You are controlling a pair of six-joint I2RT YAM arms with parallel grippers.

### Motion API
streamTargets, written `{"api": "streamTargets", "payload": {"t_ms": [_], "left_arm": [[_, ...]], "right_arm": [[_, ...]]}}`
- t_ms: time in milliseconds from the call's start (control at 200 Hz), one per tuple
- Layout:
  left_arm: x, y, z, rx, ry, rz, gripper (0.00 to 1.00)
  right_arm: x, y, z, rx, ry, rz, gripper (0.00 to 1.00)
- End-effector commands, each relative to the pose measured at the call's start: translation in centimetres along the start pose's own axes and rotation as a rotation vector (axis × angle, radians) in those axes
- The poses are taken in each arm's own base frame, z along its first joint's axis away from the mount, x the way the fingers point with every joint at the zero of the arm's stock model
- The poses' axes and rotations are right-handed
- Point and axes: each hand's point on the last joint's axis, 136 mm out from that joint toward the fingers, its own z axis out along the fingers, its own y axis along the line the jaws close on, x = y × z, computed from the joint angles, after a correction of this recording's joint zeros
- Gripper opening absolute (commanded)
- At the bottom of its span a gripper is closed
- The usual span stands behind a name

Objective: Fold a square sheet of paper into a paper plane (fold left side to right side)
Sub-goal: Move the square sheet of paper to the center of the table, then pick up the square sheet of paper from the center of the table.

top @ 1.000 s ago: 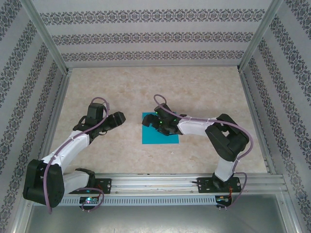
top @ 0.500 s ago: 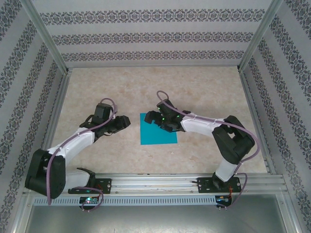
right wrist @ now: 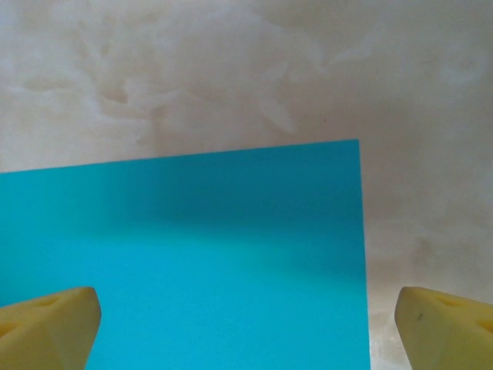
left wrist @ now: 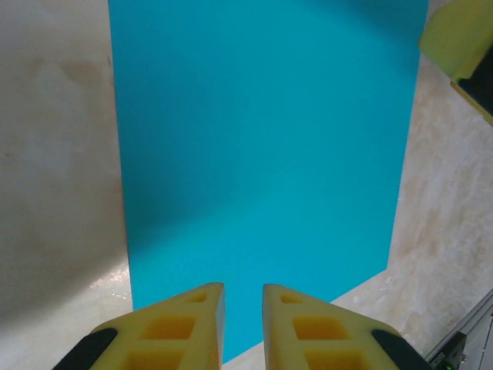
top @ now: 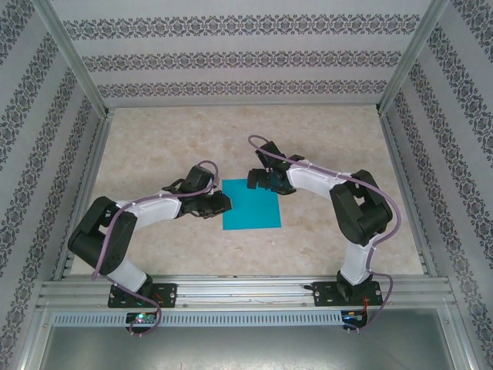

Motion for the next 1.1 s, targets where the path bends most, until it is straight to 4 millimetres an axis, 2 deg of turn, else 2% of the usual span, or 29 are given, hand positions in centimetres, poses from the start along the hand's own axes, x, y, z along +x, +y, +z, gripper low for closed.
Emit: {"api": "streamTargets", "payload": {"t_ms": [0,310,560,799,914,1094], "left_arm": [[-0.1,-1.1,0.9,0.016,0.008,-0.002,0.19],[1.2,0.8,3.0,-0.048,0.075,-0.037,0.15],[1.7,2.0,3.6,-0.089,0.095,-0.041,0.12],[1.4,1.6,3.4,-0.080,0.082,-0.030,0.12],[1.4,1.3,3.4,-0.064,0.080,-0.024,0.12],[1.2,0.7,3.4,-0.041,0.073,-0.024,0.12]], "right_arm": [[0.2,-0.5,0.7,0.048,0.034,-0.053,0.98],[2.1,0.3,2.3,0.028,0.104,-0.054,0.98],[4.0,1.6,1.9,-0.013,0.146,-0.063,0.98],[5.4,2.9,1.0,-0.032,0.161,-0.090,0.97],[5.9,3.4,0.6,-0.040,0.175,-0.108,0.93],[6.5,4.1,0.3,-0.056,0.200,-0.124,0.82]]}}
